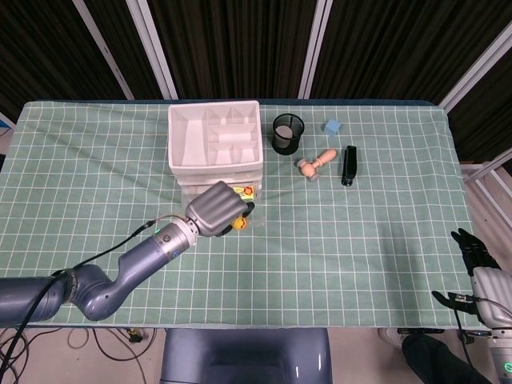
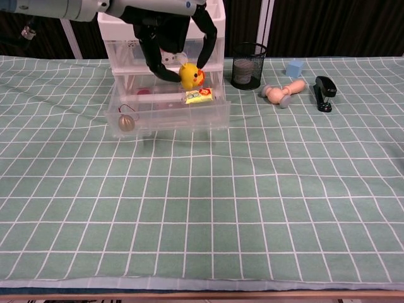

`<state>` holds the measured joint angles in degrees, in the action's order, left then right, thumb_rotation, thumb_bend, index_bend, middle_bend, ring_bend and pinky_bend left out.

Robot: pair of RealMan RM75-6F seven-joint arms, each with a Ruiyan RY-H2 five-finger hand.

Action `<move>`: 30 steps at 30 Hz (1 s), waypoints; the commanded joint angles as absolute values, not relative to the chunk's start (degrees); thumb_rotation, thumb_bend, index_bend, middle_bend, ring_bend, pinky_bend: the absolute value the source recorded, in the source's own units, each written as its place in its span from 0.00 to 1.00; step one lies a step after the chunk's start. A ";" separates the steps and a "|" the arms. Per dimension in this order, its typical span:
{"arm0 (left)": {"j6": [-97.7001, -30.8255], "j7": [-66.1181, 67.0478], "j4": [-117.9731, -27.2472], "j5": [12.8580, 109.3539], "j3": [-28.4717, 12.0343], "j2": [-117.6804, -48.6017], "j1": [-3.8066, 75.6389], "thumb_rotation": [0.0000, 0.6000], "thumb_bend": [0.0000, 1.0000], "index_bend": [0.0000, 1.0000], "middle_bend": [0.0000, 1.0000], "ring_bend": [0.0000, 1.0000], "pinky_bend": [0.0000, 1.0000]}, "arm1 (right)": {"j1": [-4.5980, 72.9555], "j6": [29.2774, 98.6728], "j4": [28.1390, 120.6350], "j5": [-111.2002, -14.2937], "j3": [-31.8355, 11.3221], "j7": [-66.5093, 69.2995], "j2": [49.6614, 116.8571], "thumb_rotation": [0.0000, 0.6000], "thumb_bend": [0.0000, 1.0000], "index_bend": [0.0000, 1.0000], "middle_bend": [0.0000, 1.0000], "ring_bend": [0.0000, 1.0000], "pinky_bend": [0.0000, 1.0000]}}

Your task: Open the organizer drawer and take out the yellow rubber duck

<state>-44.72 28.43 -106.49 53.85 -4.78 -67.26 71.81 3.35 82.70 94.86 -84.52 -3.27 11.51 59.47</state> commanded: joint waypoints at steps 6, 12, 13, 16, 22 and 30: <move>-44.66 31.19 -112.41 55.78 -0.18 -67.85 69.54 1.00 0.34 0.53 1.00 1.00 1.00 | 3.33 82.52 95.01 -84.25 -3.33 11.92 59.32 1.00 0.06 0.00 0.00 0.00 0.22; -43.75 33.60 -112.56 54.41 3.69 -70.40 68.52 1.00 0.35 0.53 1.00 1.00 1.00 | 3.36 82.31 95.22 -84.12 -3.35 12.09 59.25 1.00 0.06 0.00 0.00 0.00 0.22; -43.43 33.93 -112.37 53.96 4.27 -70.79 68.47 1.00 0.35 0.53 1.00 1.00 1.00 | 3.35 82.31 95.26 -84.12 -3.35 12.15 59.23 1.00 0.06 0.00 0.00 0.00 0.22; -42.18 35.46 -111.32 52.22 6.09 -72.02 68.79 1.00 0.35 0.53 1.00 1.00 1.00 | 3.33 82.32 95.33 -84.17 -3.34 12.38 59.16 1.00 0.06 0.00 0.00 0.00 0.22; -40.93 38.16 -109.33 48.94 8.57 -74.34 69.70 1.00 0.35 0.53 1.00 1.00 1.00 | 3.34 82.32 95.38 -84.21 -3.37 12.61 59.14 1.00 0.06 0.00 0.00 0.00 0.22; -40.76 40.34 -107.73 45.13 11.17 -77.33 70.66 1.00 0.35 0.52 1.00 1.00 1.00 | 3.32 82.32 95.39 -84.13 -3.46 12.93 59.06 1.00 0.06 0.00 0.00 0.00 0.22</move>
<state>-40.68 40.11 -107.95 45.43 10.96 -77.04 70.50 3.32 82.32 95.39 -84.13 -3.46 12.93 59.06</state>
